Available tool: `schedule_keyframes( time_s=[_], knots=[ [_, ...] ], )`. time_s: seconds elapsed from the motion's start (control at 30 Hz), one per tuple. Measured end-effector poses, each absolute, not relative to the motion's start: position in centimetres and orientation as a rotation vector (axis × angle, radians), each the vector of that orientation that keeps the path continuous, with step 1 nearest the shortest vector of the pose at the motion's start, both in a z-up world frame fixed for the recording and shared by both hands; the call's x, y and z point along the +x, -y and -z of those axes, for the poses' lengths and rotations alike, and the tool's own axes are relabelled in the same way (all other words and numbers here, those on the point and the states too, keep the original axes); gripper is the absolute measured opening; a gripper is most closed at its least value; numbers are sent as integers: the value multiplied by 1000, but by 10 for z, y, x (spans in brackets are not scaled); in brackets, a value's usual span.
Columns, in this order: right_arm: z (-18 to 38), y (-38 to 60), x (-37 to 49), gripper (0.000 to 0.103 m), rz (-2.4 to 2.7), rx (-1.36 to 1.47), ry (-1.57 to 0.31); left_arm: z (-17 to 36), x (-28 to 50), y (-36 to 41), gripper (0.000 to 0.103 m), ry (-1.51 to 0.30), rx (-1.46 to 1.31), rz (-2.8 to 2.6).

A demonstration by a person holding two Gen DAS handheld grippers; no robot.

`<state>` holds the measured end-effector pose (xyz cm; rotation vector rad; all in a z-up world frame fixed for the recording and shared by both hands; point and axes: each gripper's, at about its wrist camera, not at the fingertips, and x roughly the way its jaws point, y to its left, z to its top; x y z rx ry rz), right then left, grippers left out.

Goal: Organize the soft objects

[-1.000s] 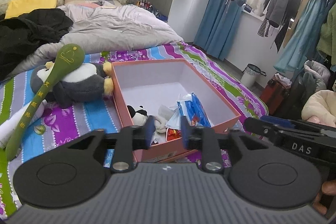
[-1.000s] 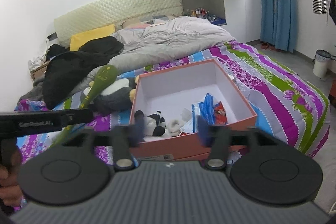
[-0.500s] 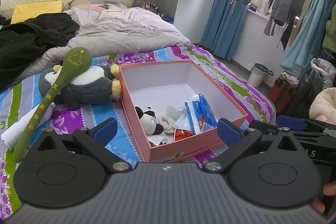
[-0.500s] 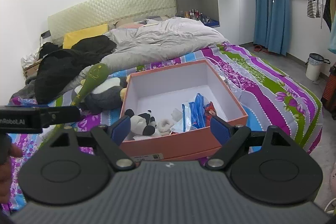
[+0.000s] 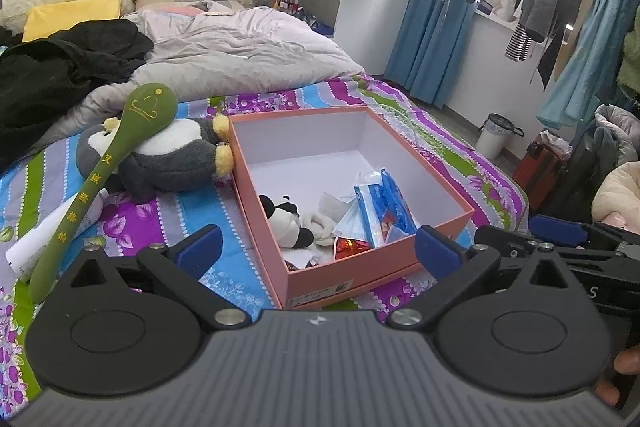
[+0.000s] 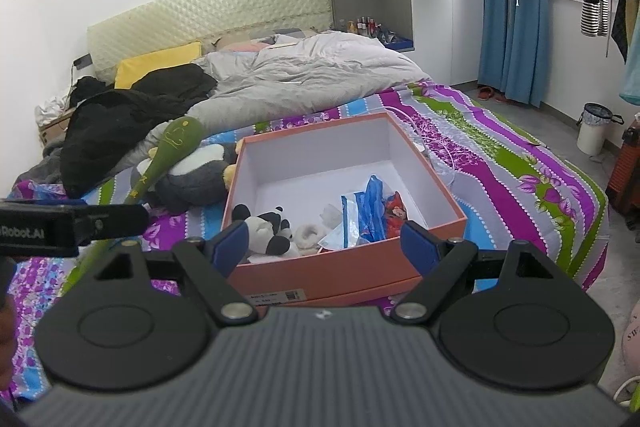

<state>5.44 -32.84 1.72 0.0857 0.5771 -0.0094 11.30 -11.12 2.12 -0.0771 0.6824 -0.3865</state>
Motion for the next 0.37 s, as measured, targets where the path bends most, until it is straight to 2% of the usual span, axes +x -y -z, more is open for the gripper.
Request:
schedule_keyframes(
  time_s=[0.37],
  knots=[
    [-16, 329, 55, 85, 11, 85, -578, -23, 110, 114, 103, -667, -60, 395]
  ],
)
